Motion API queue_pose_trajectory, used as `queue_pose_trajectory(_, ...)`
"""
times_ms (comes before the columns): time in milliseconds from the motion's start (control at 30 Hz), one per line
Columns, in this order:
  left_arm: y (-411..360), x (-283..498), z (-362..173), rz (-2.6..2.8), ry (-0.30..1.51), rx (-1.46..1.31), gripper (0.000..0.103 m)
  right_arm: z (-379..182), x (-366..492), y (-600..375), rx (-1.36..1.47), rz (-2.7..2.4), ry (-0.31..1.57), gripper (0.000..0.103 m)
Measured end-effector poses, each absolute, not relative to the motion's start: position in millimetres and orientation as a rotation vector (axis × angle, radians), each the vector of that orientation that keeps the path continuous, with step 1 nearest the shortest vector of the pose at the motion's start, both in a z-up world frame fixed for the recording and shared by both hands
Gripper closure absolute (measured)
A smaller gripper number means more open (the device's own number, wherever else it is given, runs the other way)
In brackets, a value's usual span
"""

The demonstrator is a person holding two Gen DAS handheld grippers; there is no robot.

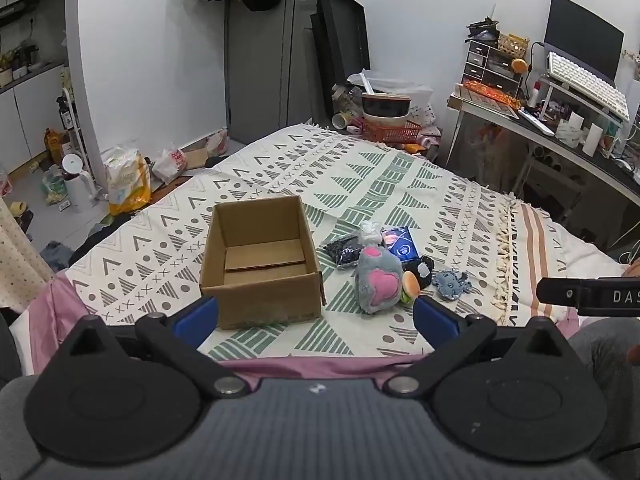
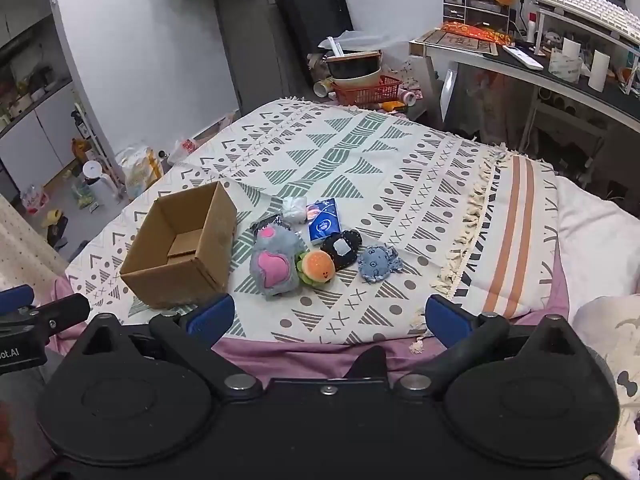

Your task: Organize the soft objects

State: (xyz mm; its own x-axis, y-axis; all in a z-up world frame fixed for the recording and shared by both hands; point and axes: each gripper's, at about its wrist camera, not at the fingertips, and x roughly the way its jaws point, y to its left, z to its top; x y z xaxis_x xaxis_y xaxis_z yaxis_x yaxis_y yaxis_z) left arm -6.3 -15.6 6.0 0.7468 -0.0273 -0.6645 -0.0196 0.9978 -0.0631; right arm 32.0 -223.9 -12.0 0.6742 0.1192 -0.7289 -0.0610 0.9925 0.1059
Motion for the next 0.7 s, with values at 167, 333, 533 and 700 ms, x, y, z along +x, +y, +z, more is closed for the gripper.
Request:
queue_pose_trajectory(167,-14.7,-11.3,10.9,0.0,0.72,-0.08,0.0,-8.0,28.8,-222.9,0.072,0.113,0.83,0.0)
queue_pose_trajectory(333,-15.8,-15.7,13.9,-0.008,0.707,-0.076,0.0,-6.2,24.6,-222.1,0.074,0.121,0.82,0.0)
queue_pose_trajectory(533,-19.2,-20.5,16.4,-0.014,0.698,-0.07,0.0,-4.6,20.7,-227.2,0.102,0.121,0.822,0.0)
queue_pose_trajectory(700,-20.3,-25.1,17.4,-0.013,0.693,-0.069,0.0,-3.9,17.5,-225.9,0.091,0.117,0.823,0.0)
